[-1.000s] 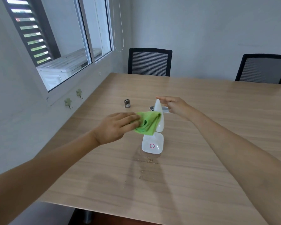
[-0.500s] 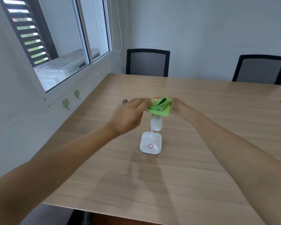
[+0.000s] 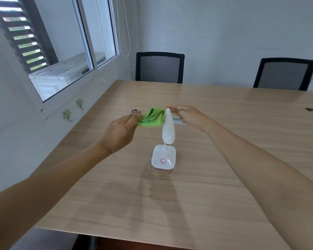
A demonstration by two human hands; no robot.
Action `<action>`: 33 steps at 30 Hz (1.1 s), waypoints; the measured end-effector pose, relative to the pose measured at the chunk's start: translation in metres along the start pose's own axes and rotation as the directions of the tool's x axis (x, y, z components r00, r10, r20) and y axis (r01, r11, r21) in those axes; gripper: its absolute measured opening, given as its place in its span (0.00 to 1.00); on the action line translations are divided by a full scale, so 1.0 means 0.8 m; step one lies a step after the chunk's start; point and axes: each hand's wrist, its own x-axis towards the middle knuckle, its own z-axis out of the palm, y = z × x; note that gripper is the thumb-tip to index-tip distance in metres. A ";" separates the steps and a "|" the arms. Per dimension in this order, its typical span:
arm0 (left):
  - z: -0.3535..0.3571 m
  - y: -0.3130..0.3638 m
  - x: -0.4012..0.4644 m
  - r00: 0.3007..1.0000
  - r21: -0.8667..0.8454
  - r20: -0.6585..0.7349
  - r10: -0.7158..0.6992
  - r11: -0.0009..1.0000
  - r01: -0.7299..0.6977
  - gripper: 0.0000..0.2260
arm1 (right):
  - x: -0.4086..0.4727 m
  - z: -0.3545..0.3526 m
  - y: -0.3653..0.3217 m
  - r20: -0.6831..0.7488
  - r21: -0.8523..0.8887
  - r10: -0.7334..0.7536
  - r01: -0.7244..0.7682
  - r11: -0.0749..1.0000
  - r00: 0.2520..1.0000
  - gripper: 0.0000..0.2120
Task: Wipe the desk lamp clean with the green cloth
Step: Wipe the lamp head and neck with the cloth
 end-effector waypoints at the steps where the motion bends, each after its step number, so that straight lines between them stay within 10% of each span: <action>1: -0.004 0.006 0.008 0.997 -0.062 -0.027 -0.070 0.996 0.069 0.14 | 0.000 0.000 -0.002 0.003 0.005 0.001 -0.001 1.000 1.000 0.30; 4: -0.006 0.020 0.030 0.979 -0.218 -0.076 -0.189 0.961 0.169 0.17 | -0.001 0.000 -0.003 -0.010 -0.018 0.013 -0.013 1.000 1.000 0.30; 9: 0.009 0.034 0.030 0.999 -0.181 -0.014 0.051 0.982 -0.053 0.15 | 0.001 0.003 0.001 -0.025 0.072 0.010 -0.008 0.997 1.000 0.15; 15: 0.016 0.020 -0.010 0.996 -0.172 0.020 0.082 0.982 -0.077 0.18 | -0.002 0.003 -0.004 -0.026 -0.018 0.039 -0.040 0.999 0.999 0.27; 23: 0.003 0.017 0.001 0.995 -0.227 -0.078 -0.070 0.973 0.050 0.17 | 0.001 0.006 -0.008 -0.017 0.200 0.102 -0.096 0.975 0.995 0.06; 29: 0.006 0.036 -0.001 0.996 -0.272 -0.048 0.072 0.959 -0.082 0.16 | 0.008 0.012 -0.002 -0.061 0.222 0.048 -0.034 0.974 0.997 0.17; 33: 0.017 0.022 -0.032 0.987 -0.177 -0.001 0.158 0.972 -0.156 0.17 | 0.007 0.011 0.000 -0.071 0.219 0.072 -0.055 0.974 0.995 0.07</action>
